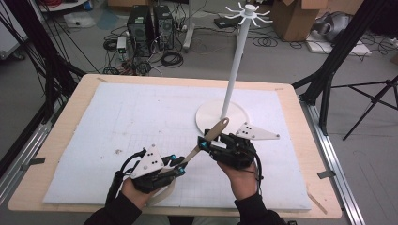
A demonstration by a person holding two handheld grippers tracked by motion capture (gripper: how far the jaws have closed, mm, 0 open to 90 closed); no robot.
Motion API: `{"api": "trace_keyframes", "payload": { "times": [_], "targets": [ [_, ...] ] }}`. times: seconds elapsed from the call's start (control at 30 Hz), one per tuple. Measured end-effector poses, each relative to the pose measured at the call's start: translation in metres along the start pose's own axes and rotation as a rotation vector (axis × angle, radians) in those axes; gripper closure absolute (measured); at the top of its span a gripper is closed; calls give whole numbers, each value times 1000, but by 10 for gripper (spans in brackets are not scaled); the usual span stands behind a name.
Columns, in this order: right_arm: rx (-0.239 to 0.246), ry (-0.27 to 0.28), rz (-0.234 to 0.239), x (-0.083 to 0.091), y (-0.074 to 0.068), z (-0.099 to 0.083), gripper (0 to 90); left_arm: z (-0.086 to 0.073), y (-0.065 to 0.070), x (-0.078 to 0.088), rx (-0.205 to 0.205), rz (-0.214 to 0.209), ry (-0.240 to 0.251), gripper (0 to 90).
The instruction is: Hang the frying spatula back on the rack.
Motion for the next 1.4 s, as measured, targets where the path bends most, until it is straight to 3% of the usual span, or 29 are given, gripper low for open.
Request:
{"api": "trace_keyframes", "payload": {
  "times": [0.13, 0.23, 0.43, 0.47, 0.5, 0.57, 0.6, 0.73, 0.93, 1.03, 1.13, 1.27, 1.4],
  "targets": [
    [-42, 28, 80, 0, -8, 10, 671, 3, 0, 4, 4, -17, 22, 772],
    [-45, 23, 112, 0, -13, 16, 692, 6, 1, 6, 2, -36, 29, 772],
    [30, 16, 178, -1, -36, 30, 729, 10, 2, 10, 12, -92, 74, 766],
    [55, 14, 205, -1, -42, 34, 732, 11, 3, 11, 29, -125, 86, 766],
    [55, 14, 205, -1, -42, 34, 732, 11, 3, 11, 29, -125, 86, 766],
    [67, 11, 232, -1, -47, 36, 734, 12, 4, 11, 43, -168, 95, 766],
    [83, 9, 259, -1, -51, 39, 736, 13, 6, 11, 46, -207, 104, 766],
    [110, 1, 293, 0, -57, 42, 737, 14, 7, 10, 40, -246, 113, 725],
    [122, -18, 345, 0, -60, 42, 737, 14, 9, 5, 67, -311, 134, 626],
    [119, -17, 370, 1, -60, 41, 736, 13, 10, 3, 75, -332, 129, 650],
    [125, -14, 386, 2, -60, 41, 737, 12, 11, 2, 68, -338, 129, 778],
    [127, -9, 402, 4, -59, 41, 736, 13, 12, 2, 56, -332, 130, 785],
    [105, 8, 449, 5, -55, 39, 728, 14, 15, 2, 43, -307, 126, 787]
  ]
}}
Point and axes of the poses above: each handheld gripper's, and its own axes: x roughly backward along the jaws, z roughly out of its top, y roughly to its right, the point moved 2 cm from there along -x, roughly forward along the jaws, and after that the axes turned 8 degrees about y, right-handed, at the moved point
